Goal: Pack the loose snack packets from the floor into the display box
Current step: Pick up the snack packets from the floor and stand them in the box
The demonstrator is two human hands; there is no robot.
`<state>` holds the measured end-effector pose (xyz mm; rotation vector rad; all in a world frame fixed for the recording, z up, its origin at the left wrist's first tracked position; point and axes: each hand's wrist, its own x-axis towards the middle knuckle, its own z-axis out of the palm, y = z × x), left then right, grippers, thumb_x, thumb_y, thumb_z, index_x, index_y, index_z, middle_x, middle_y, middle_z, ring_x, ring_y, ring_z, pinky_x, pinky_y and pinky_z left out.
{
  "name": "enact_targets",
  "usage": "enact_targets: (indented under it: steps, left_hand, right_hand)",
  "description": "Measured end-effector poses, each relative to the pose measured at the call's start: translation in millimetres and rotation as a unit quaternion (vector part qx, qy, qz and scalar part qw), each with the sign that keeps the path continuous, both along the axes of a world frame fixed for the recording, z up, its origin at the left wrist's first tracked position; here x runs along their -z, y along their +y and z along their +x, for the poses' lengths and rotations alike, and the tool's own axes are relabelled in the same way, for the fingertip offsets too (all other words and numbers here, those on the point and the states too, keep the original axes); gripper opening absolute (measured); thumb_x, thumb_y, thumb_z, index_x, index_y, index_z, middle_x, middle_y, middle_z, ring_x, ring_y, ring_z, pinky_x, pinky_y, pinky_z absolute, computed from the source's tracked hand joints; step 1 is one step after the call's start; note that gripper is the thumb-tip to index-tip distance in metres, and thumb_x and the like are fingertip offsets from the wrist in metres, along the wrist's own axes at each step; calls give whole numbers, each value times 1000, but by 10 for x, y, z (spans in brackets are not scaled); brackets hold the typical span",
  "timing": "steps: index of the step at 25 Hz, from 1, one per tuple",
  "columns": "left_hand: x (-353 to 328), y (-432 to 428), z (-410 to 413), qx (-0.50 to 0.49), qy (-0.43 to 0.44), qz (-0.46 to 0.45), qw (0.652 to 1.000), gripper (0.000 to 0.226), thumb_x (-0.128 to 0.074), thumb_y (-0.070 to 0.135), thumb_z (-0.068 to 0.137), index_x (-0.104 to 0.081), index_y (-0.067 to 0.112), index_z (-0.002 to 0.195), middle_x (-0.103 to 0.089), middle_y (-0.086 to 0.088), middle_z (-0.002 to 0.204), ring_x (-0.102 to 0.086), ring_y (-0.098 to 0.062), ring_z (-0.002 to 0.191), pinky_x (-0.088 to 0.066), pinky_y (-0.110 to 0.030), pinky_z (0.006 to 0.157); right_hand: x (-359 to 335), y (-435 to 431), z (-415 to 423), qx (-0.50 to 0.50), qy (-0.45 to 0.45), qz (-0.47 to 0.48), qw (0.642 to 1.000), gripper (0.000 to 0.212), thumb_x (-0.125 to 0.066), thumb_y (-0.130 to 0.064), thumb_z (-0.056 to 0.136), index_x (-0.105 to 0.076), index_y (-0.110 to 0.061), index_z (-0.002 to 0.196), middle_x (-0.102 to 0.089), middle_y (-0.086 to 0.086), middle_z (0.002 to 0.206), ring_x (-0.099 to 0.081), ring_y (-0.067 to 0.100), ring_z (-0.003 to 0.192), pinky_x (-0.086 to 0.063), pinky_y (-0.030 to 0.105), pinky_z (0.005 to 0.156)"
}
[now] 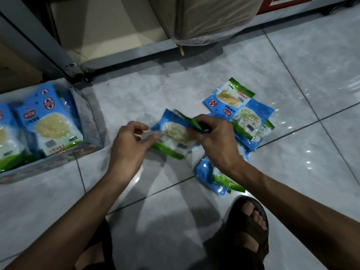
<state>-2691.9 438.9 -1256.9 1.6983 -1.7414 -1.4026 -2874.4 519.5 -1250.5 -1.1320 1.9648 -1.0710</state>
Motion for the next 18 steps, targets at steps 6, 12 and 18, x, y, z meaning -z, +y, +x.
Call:
enact_targets:
  steps: [6,12,18]
  left_hand:
    - [-146,-112,8,-106,276,430,853,51,-58,42,90,-62,2,121,-69,-21,116,-67,-33,104,-60,-44,79]
    - [-43,-19,59,-166,242,252,922,71,-63,-4,87,-35,36,138,-63,-11,113,-70,-32,97,-59,-49,76]
    - [-44,-148,200,-87,167,137,973,24,-62,-1,88,-65,21,95,-68,-2,105,-67,-29,93,-59,-42,72]
  right_hand:
    - [104,94,149,-188,179,-189,947,12,-72,2,73,-73,-7,83,-71,6,86,-65,27,83,-53,40,73]
    - [180,127,158,-327,266,-141,896,42,-76,-26,78,-65,-12,116,-63,12,118,-56,27,111,-44,40,101]
    - [423,-104,-466,-226,371,119,893,94,-84,-35,65,-36,-13,143,-40,14,144,-37,31,133,-34,48,111]
